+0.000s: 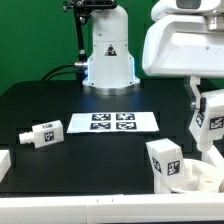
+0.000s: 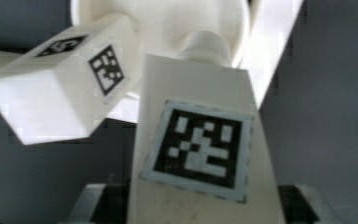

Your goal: Assemble stool

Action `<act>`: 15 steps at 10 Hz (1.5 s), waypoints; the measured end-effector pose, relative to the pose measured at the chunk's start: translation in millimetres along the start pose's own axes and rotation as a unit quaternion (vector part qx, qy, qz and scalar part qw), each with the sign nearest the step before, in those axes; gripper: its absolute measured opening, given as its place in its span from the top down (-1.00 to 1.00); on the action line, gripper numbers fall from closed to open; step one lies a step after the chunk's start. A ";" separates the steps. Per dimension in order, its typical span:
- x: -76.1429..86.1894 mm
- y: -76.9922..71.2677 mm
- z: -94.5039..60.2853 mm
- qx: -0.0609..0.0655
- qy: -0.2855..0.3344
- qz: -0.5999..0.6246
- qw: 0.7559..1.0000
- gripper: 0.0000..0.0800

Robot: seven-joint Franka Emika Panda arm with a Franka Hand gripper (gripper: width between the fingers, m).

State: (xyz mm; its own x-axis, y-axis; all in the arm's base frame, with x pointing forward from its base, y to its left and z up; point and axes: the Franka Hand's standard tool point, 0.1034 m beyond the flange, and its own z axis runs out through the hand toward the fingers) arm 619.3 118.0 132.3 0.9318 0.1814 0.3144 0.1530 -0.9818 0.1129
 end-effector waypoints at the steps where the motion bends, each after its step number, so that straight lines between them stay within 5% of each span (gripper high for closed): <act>1: 1.1 -1.3 1.1 0.000 0.005 -0.006 1.000 0.19; 2: 7.6 -5.0 6.2 0.000 0.032 -0.021 0.999 0.19; 4: 24.6 9.9 -2.5 -0.001 0.049 -0.052 0.997 0.19; 7: 22.6 7.0 1.4 0.000 0.056 -0.053 0.997 0.19; 9: 10.3 -3.4 21.0 0.002 0.091 -0.065 0.994 0.19; 11: 6.4 -14.4 26.3 -0.006 0.104 -0.088 0.991 0.19; 15: 6.6 -9.9 26.3 -0.012 0.103 -0.086 0.991 0.19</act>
Offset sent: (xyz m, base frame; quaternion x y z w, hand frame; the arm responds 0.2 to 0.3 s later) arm 0.0314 -0.0012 0.0422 0.0743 0.0524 -0.0534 0.9944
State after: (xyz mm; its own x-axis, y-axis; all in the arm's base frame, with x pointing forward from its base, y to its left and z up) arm 632.6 127.5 108.4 0.8047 0.3565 0.4747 0.2938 -0.9340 0.2034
